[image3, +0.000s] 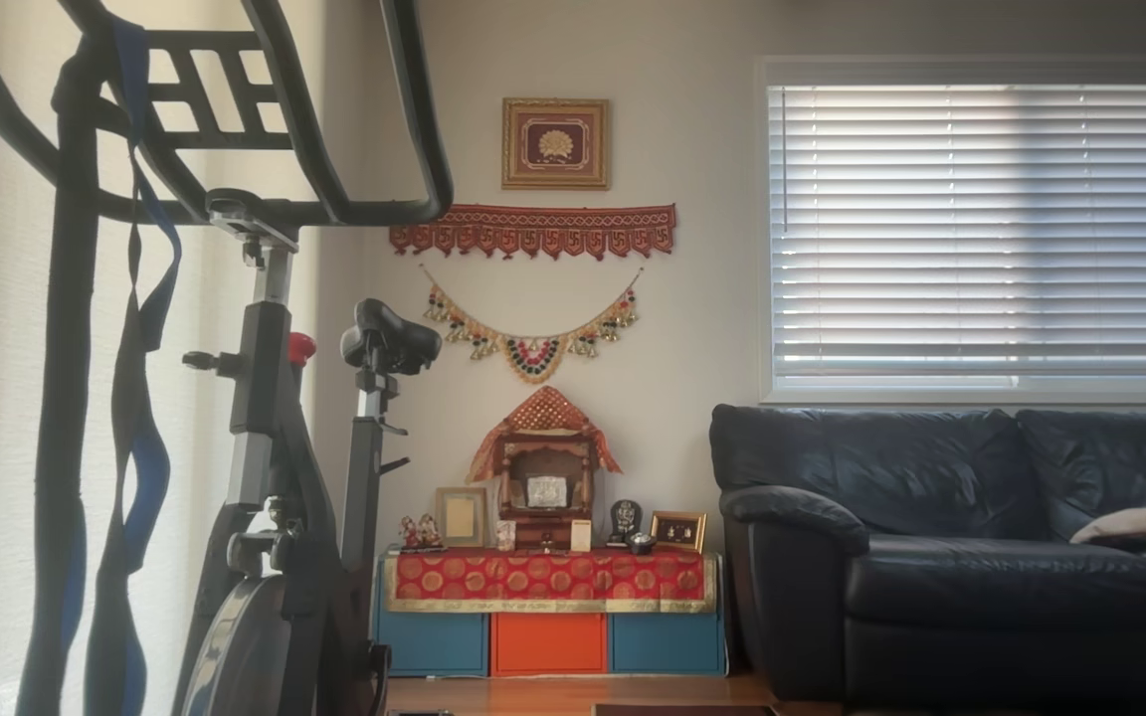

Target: Sort medicines into box.

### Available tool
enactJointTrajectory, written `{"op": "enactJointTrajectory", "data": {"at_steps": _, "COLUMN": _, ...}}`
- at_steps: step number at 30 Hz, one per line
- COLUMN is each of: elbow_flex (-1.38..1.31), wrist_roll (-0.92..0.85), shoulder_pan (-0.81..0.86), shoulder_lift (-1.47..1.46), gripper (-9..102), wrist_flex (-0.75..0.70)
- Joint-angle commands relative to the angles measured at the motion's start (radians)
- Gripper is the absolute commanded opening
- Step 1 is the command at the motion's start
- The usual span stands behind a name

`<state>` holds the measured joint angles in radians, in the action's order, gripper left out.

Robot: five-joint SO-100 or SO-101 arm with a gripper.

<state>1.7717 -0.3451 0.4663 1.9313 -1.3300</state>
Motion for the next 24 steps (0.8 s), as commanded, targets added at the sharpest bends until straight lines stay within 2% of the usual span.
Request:
{"op": "enactJointTrajectory", "data": {"at_steps": 1, "elbow_flex": -0.080, "wrist_roll": -0.009, "shoulder_pan": 0.009, "shoulder_lift": -0.043, "gripper": 1, "wrist_flex": -0.044}}
{"op": "enactJointTrajectory", "data": {"at_steps": 24, "elbow_flex": 0.051, "wrist_roll": -0.041, "shoulder_pan": 0.049, "shoulder_lift": -0.051, "gripper": 1, "wrist_flex": -0.008}}
